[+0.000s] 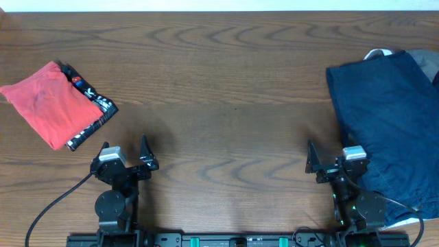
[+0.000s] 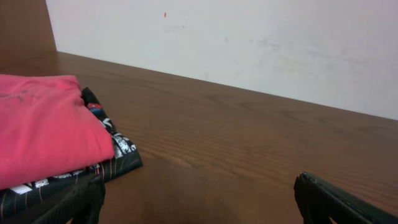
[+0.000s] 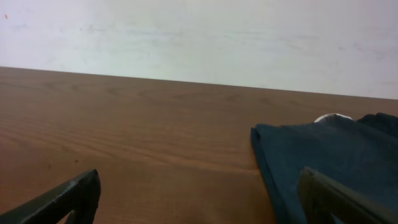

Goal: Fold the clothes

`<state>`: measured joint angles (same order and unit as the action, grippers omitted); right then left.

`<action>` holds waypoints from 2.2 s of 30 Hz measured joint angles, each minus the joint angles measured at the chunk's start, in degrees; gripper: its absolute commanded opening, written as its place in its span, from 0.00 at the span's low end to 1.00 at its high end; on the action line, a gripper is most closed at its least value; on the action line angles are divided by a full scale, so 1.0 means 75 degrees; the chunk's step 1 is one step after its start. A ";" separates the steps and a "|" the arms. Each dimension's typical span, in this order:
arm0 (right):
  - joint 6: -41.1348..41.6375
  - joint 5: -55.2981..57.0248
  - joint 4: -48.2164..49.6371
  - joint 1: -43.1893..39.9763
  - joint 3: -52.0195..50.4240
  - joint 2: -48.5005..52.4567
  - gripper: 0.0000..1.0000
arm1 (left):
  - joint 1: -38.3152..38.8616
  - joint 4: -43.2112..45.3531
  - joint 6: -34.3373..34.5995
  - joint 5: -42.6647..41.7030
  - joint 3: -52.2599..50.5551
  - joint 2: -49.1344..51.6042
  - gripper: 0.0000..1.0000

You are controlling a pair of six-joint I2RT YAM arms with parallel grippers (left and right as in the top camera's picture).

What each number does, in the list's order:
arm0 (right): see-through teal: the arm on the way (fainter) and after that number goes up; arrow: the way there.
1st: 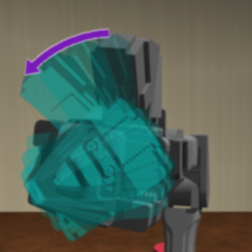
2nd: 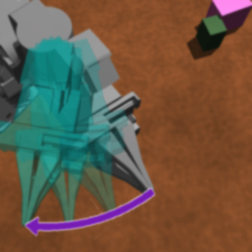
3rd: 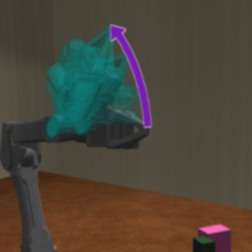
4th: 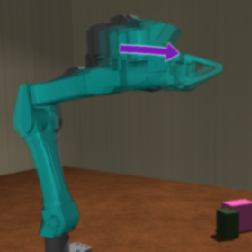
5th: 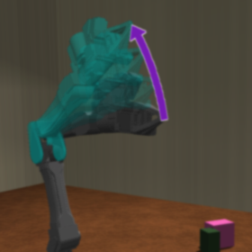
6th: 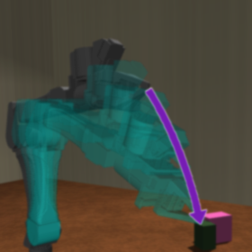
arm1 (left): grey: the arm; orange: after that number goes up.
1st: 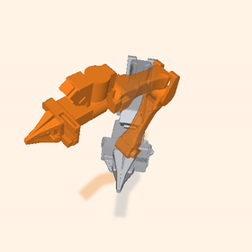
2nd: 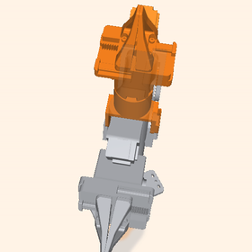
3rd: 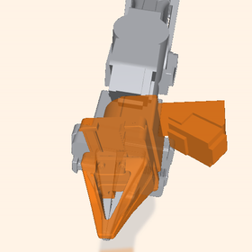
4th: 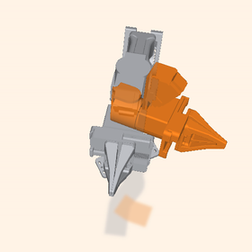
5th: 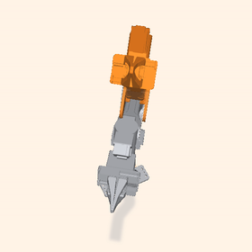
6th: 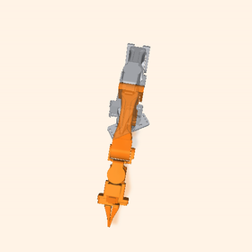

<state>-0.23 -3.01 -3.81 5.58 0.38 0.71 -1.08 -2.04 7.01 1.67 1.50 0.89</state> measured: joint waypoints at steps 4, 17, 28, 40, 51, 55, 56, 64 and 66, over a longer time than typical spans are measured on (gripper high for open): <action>0.0000 0.0000 0.0000 0.0000 0.0000 0.0000 0.99 | 0.0000 0.0000 0.0000 -0.0003 0.0000 0.0055 0.98; 0.0000 0.0000 0.0003 0.0000 0.0000 0.0000 0.99 | 0.0000 0.0000 0.0000 0.0000 0.0000 0.0061 0.98; 0.0154 -0.0003 0.0000 0.0000 0.0000 0.0000 0.99 | 0.0000 0.0003 0.0000 0.0000 0.0000 0.0064 0.98; 0.0898 0.0641 -0.0976 0.0000 0.1026 0.1201 0.99 | 0.0000 -0.0764 0.0003 -0.0175 0.0632 0.0702 0.98; 0.0589 0.1244 -0.2375 -0.0026 0.4520 0.5983 0.99 | 0.0000 -0.2906 0.0003 -0.0213 0.3637 0.3876 0.98; 0.0315 0.1271 -0.3051 -0.0306 0.5767 0.7912 0.99 | 0.0000 -0.3657 0.0000 -0.0379 0.4526 0.4960 0.98; 0.0277 0.1271 -0.3086 -0.0428 0.6038 0.8390 0.99 | 0.0000 -0.3754 0.0003 -0.0408 0.4689 0.5173 0.98; 0.0122 0.1848 -0.2369 -0.0886 0.6577 1.0692 0.85 | 0.0000 -0.3876 0.0003 -0.0463 0.4905 0.5992 0.98; 0.0082 0.2005 -0.2186 -0.1020 0.6577 1.1077 0.80 | 0.0000 -0.3876 0.0003 -0.0466 0.4905 0.6062 0.98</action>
<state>0.38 12.03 -20.21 -2.07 49.71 83.79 -1.08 -31.11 7.03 -1.83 38.28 46.35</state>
